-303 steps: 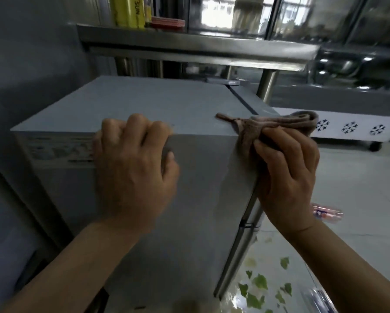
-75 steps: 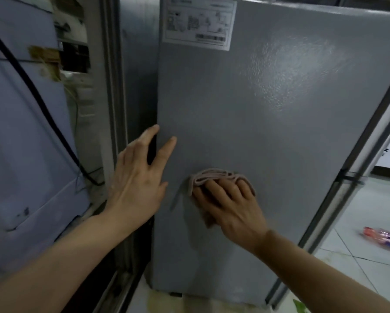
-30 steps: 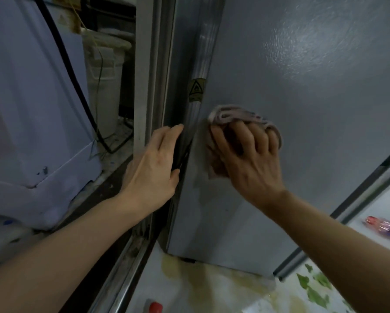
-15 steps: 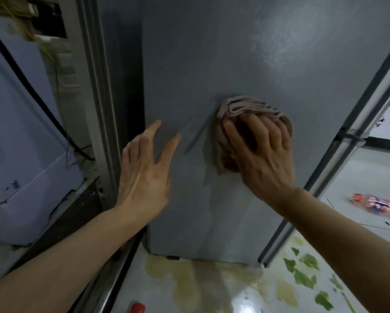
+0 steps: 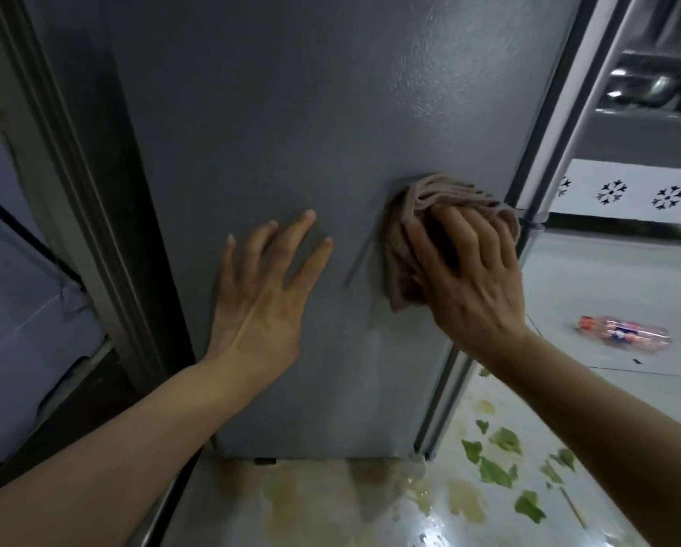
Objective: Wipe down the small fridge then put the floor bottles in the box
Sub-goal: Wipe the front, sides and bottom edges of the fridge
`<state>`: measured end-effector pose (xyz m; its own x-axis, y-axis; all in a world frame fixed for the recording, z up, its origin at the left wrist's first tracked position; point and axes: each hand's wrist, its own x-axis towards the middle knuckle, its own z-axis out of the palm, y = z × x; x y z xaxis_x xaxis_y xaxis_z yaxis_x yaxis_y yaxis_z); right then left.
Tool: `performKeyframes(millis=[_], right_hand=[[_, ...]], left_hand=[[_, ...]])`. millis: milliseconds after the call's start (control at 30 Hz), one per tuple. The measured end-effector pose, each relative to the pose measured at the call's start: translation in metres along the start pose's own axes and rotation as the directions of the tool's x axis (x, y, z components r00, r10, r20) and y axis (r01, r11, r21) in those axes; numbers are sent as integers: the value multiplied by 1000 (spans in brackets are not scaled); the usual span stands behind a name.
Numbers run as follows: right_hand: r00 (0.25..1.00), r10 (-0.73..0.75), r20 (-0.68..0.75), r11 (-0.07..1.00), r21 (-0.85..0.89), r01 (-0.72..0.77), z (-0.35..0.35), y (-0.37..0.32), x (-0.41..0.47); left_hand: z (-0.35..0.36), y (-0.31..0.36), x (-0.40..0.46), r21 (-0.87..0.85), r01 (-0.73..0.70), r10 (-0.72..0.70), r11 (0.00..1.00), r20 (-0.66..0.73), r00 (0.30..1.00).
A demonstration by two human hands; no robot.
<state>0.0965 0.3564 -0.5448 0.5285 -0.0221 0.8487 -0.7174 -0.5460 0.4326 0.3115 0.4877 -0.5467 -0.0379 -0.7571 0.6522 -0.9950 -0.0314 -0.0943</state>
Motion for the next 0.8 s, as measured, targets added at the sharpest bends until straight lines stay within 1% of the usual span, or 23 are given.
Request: performKeyframes(millis=[67, 100, 167, 200, 233, 267, 333, 367, 433, 567, 633, 733, 800], right_hand=[[996, 1, 93, 999, 53, -6, 2, -12, -31], [986, -45, 161, 998, 54, 36, 1, -17, -50], [939, -176, 294, 984, 32, 174, -5, -16, -80], [921, -223, 320, 974, 34, 224, -8, -10, -84], [922, -239, 306, 970, 44, 237, -11, -2, -81], [940, -221, 261, 975, 53, 214, -12, 7, -72], [985, -101, 137, 995, 28, 98, -14, 26, -47], [995, -46, 89, 999, 12, 45, -14, 34, -37], [999, -8, 50, 1000, -10, 9, -14, 42, -31], [996, 70, 51, 998, -10, -69, -3, 30, -54], [993, 77, 88, 997, 20, -79, 6, 13, -85], [970, -68, 232, 998, 32, 63, 11, -5, -137], [949, -118, 293, 993, 25, 115, 10, -13, -152]], left_hand=[[3, 4, 1, 3, 25, -25, 1000, -7, 1000], [4, 4, 0, 13, 30, -29, 999, -7, 1000], [5, 4, -1, 30, 27, -27, 999, -14, 1000], [5, 4, -1, 33, 26, -25, 999, -22, 999], [6, 5, 0, 34, 25, -23, 999, -33, 999], [6, 7, 0, 31, 21, -20, 999, -47, 999], [8, 13, 3, 24, -6, 7, 1000, -70, 998], [9, 16, 4, 25, -27, 29, 999, -77, 997], [14, 22, 6, 29, -56, 58, 998, -83, 995], [26, 25, 6, 37, -40, 43, 999, -90, 995], [33, 22, 3, 56, -58, 62, 997, -86, 994], [40, 19, -7, 93, -106, 112, 990, -64, 992], [44, 18, -16, 117, -140, 144, 983, -26, 989]])
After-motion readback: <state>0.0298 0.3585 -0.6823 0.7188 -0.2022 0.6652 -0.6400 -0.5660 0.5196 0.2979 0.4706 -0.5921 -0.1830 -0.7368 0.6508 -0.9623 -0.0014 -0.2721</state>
